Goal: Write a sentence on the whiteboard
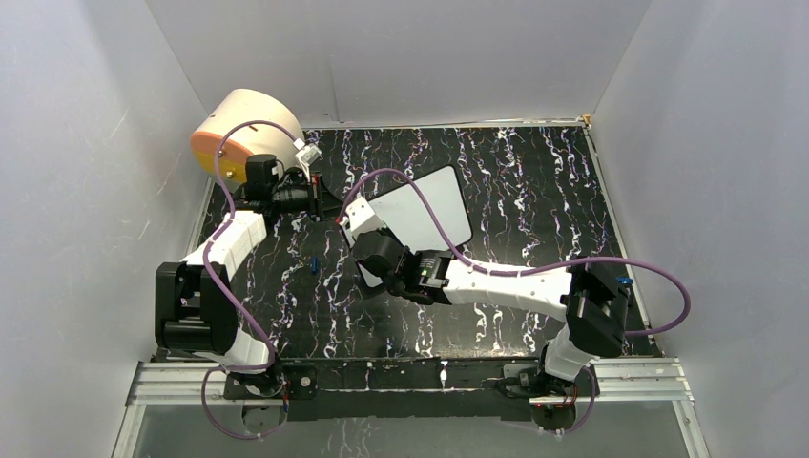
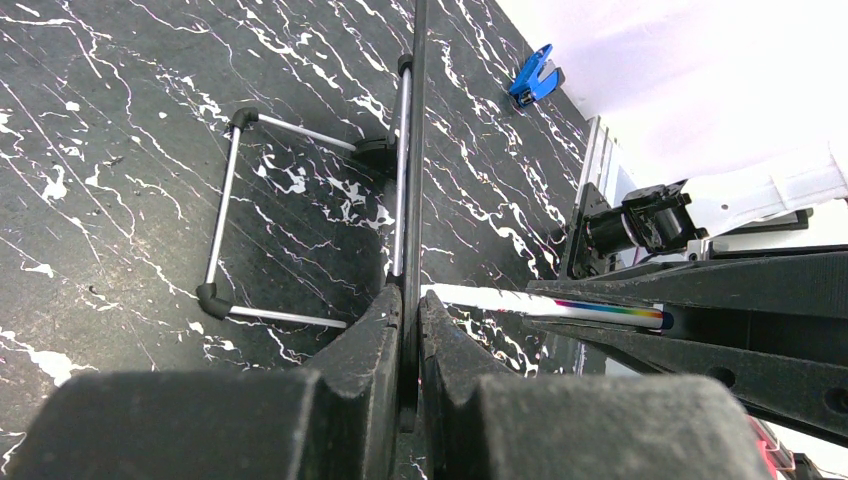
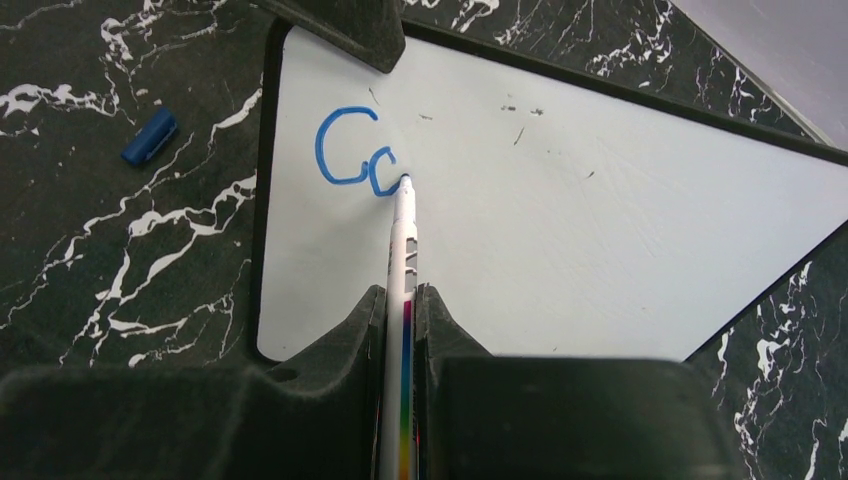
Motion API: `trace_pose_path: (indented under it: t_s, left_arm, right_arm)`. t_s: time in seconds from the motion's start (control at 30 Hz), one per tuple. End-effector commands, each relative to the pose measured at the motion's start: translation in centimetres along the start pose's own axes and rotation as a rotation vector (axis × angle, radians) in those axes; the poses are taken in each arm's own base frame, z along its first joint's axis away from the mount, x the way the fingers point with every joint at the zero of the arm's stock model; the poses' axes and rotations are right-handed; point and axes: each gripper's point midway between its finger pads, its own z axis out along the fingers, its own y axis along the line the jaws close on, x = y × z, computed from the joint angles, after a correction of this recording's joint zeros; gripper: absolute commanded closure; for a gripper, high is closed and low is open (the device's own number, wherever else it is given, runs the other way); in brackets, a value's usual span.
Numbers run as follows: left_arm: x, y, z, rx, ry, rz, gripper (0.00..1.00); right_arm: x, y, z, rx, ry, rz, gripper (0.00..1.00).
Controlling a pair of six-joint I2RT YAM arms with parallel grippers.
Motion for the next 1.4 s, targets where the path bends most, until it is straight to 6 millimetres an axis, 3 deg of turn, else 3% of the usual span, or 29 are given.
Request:
trace_pose_path:
  t_s: [0.0,0.4,0.77,1.37]
  left_arm:
    - [0.1,0.1,0.0,-0.01,0.014,-0.016,1.0]
    - [0.1,0.1,0.0,-0.01,0.014,-0.016,1.0]
    - [0.1,0.2,0.0,-0.012,0.015,-0.019,1.0]
    - [0.2,0.5,0.0,-0.028,0.017,-0.02,1.0]
  right_arm:
    - [-2.9,-1.5,-0.2,0.04,-0.088,0.076,1.0]
    - [-4.0,-0.6,-0.2,-0.017,-0.121,0.075,1.0]
    - [-3.5,0.0,-0.5,-0.062,-0.101,0.062,1.0]
    - [-3.4,-1.3,-1.7,-0.047,-0.105,0.074,1.0]
